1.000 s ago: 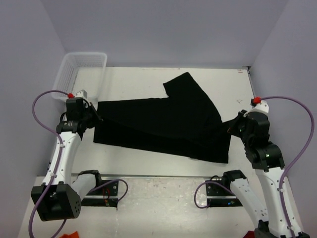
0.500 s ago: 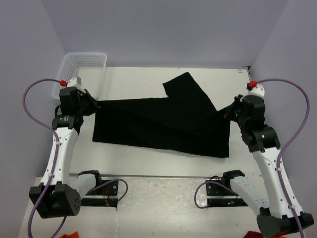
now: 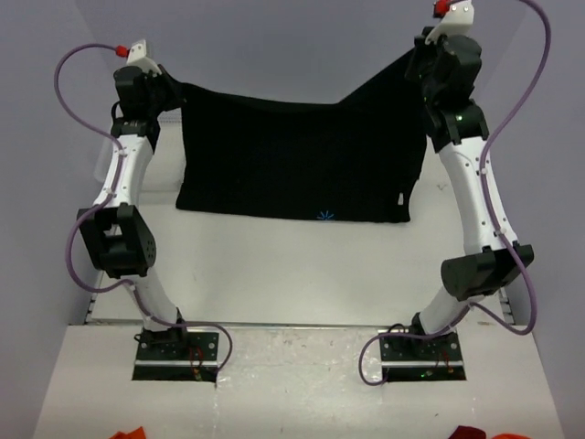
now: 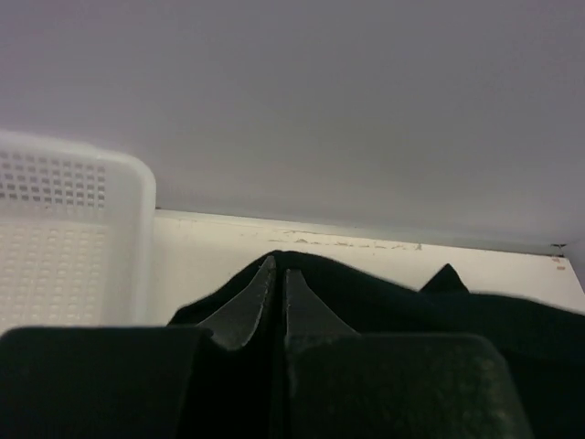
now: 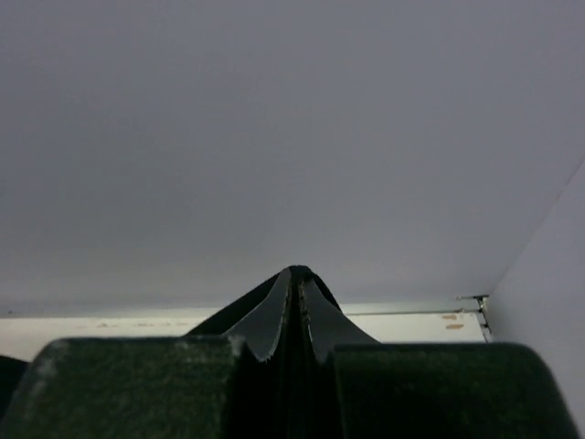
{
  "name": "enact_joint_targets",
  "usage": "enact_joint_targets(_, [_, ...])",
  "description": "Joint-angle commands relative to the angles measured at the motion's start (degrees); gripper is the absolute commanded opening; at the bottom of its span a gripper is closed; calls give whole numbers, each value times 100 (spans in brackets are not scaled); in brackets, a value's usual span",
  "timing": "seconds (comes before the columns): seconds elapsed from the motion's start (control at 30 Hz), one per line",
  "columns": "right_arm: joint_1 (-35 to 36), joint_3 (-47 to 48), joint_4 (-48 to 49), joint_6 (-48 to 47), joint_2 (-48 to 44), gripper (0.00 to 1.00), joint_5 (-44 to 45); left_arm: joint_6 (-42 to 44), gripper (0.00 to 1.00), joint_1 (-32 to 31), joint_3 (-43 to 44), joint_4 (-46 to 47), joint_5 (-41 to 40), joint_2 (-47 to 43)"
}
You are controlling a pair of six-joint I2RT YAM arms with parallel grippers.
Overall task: Fold and stack the t-shirts
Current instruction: Flatten out the tshirt
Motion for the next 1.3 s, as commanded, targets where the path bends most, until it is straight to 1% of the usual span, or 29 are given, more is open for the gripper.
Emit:
enact_joint_targets(0.0, [57, 1914, -308, -405, 467, 0, -19, 269, 0, -25, 1496, 44, 507, 113])
enact_joint_targets(0.07, [153, 2819, -756, -536, 681, 0, -1, 322, 0, -25, 1781, -29, 674, -35])
enact_joint_targets(0.1, [276, 2929, -775, -632, 655, 0, 60, 313, 0, -25, 1869, -29, 684, -166])
enact_joint_targets(0.13, [346, 2947, -758, -816, 559, 0, 95, 322, 0, -25, 1862, -20, 719, -307])
enact_joint_targets(0.17, [391, 2834, -732, -853, 410, 0, 96, 348, 0, -25, 1835, 49, 850, -656])
enact_joint_targets(0.2, [504, 2642, -688, -862, 35, 0, 96, 366, 0, -25, 1670, 172, 903, -1069])
enact_joint_targets(0.23, [557, 2640, -688, -827, -178, 0, 87, 366, 0, -25, 1564, 173, 904, -1073])
enact_joint_targets(0.27, [610, 2379, -670, -809, -406, 0, 87, 366, 0, -42, 1484, 190, 886, -1499])
enact_joint_targets(0.3, [785, 2228, -618, -826, -643, 0, 104, 392, 0, -42, 1327, 199, 877, -1730])
enact_joint_targets(0.33, [891, 2122, -600, -931, -1072, 0, 165, 410, 0, -33, 1221, 208, 860, -1941])
enact_joint_targets(0.37, [988, 2026, -635, -976, -1250, 0, 201, 410, 0, -33, 1133, 208, 799, -2387])
enact_joint_targets(0.43, [1269, 2033, -792, -1064, -1715, 0, 271, 427, 0, -33, 913, 182, 754, -2785])
enact_joint_targets(0.47, [1348, 2138, -880, -1081, -1840, 0, 271, 436, 0, -33, 860, 121, 685, -3135])
enact_joint_targets(0.5, [1558, 2191, -951, -1134, -1972, 0, 297, 427, 0, -33, 790, 94, 684, -3295])
enact_joint_targets(0.57, [1735, 2340, -1118, -1143, -2323, 0, 289, 401, 0, -33, 780, -2, 719, -3655])
enact_joint_targets(0.67, [1920, 2428, -1206, -1047, -2736, 0, 166, 322, 0, -33, 920, -168, 946, -3876])
enact_joint_targets(0.73, [1929, 2595, -1407, -915, -2851, 0, -62, 252, 0, -33, 1158, -249, 1044, -3912])
enact_joint_targets(0.83, [1920, 2544, -1356, -765, -3141, 0, -290, 199, 0, -33, 1307, -293, 1106, -3921])
enact_joint_targets(0.93, [1929, 2464, -1172, -879, -3151, 0, -196, 173, 0, -33, 1273, -144, 1053, -3763])
enact_joint_targets(0.97, [1929, 2438, -1084, -966, -3072, 0, -116, 207, 0, -33, 1203, -4, 1027, -3580])
enact_joint_targets(1.0, [1929, 2403, -953, -1263, -2828, 0, -11, 190, 0, -33, 1133, 110, 966, -3465])
enact_joint_targets(1.03, [1920, 2350, -621, -1414, -2651, 0, 216, 190, 0, -33, 1088, 198, 896, -3342])
enact_joint_targets(1.07, [1912, 2358, -443, -1598, -2441, 0, 367, 234, 0, -33, 1018, 521, 843, -2993])
enact_joint_targets(1.1, [1851, 2533, -120, -1896, -1925, 0, 472, 251, 0, -33, 1096, 638, 677, -2580])
enact_joint_targets(1.13, [1720, 2708, -47, -1916, -1642, 0, 378, 252, 0, -25, 1097, 769, 649, -2376])
enact_joint_targets(1.17, [1344, 2910, -37, -1655, -1352, 0, 203, 286, 0, -25, 1140, 910, 614, -2174])
enact_joint_targets(1.2, [1097, 3112, -11, -1374, -844, 0, -8, 295, 0, -33, 1210, 1016, 544, -1954])
enact_joint_targets(1.23, [859, 3332, 102, -1171, -630, 0, -262, 296, 0, -25, 1263, 1286, 587, -1552])
enact_joint_targets(1.27, [605, 3404, 251, -1065, -419, 0, -474, 313, 0, -33, 1481, 1341, 579, -1339])
